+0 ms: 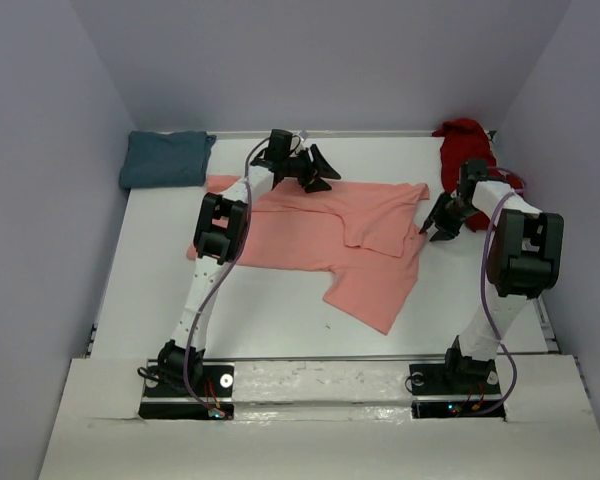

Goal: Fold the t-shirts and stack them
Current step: Fold the tshirt

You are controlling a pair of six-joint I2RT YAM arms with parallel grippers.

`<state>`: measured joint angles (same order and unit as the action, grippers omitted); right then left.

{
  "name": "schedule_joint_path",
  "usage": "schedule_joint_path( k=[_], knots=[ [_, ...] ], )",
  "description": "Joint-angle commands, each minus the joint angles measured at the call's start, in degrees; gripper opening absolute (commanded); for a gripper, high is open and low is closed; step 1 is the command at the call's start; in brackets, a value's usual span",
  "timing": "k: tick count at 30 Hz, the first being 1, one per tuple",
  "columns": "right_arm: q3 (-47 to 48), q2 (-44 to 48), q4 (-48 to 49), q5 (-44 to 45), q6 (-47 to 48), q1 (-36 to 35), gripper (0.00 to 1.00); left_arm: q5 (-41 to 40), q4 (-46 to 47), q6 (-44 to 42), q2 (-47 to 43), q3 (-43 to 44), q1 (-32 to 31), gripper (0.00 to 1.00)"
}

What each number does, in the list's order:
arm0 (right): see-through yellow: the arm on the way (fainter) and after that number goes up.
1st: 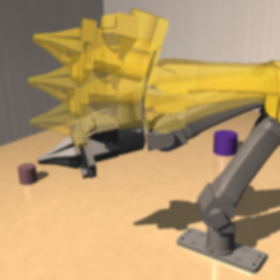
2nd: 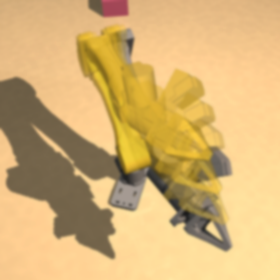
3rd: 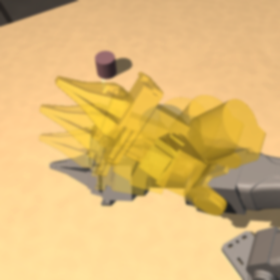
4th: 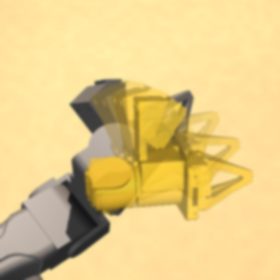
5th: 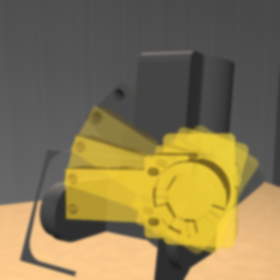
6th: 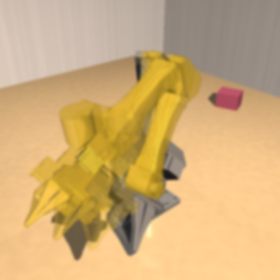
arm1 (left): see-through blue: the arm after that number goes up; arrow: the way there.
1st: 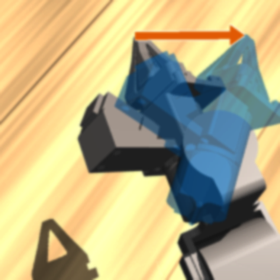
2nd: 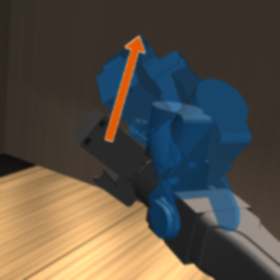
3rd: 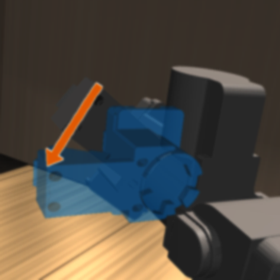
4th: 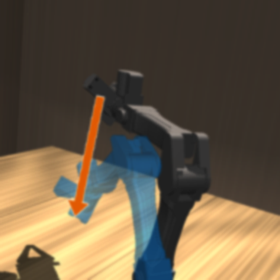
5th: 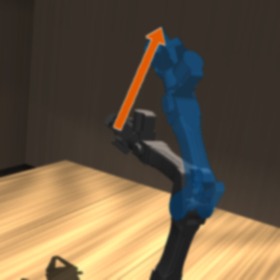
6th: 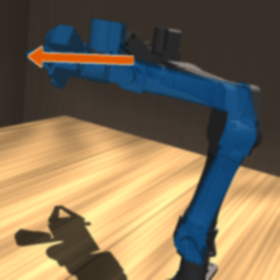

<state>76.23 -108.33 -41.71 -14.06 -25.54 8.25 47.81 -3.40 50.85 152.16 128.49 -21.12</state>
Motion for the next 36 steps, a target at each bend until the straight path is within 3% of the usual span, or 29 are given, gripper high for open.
schedule_joint_path(
  k=[1,12,17,18,19,22,24,36],
  knots=[
    [-0.73,1.37,2.78,-1.05,-0.47,0.36,0.44,3.34,3.05,3.11,1.91,2.73,0.65,0.63],
    [2.17,-1.18,3.66,-2.72,-1.44,0.36,0.4,2.99,2.7,2.77,1.92,0.89,1.79,0.63],
    [1.73,-1.27,3.83,-2.64,-1.36,0.36,0.36,-1.22,-4.59,-1.54,1.48,1.24,2.23,0.63],
    [1.56,-1.18,3.83,-2.46,-1.27,0.36,0.33,-2.71,-7.04,-2.85,1.48,1.41,2.4,0.63],
    [1.56,-1.26,3.75,-2.37,-1.27,0.36,0.22,-3.33,-8.1,-3.47,1.56,1.5,2.4,0.63],
    [1.3,-1.62,3.75,-2.46,-1.35,0.36,0.04,-5.09,-11.1,-4.79,1.65,1.42,2.67,0.63],
    [0.94,-1.53,3.75,-2.28,-1.44,0.36,0.0,-6.32,-12.68,-5.15,1.56,1.24,2.93,0.63],
    [-1.34,0.49,0.5,2.81,-0.48,0.36,0.0,-9.93,-14.09,-5.41,2.35,3.35,8.28,0.63]
  ],
)
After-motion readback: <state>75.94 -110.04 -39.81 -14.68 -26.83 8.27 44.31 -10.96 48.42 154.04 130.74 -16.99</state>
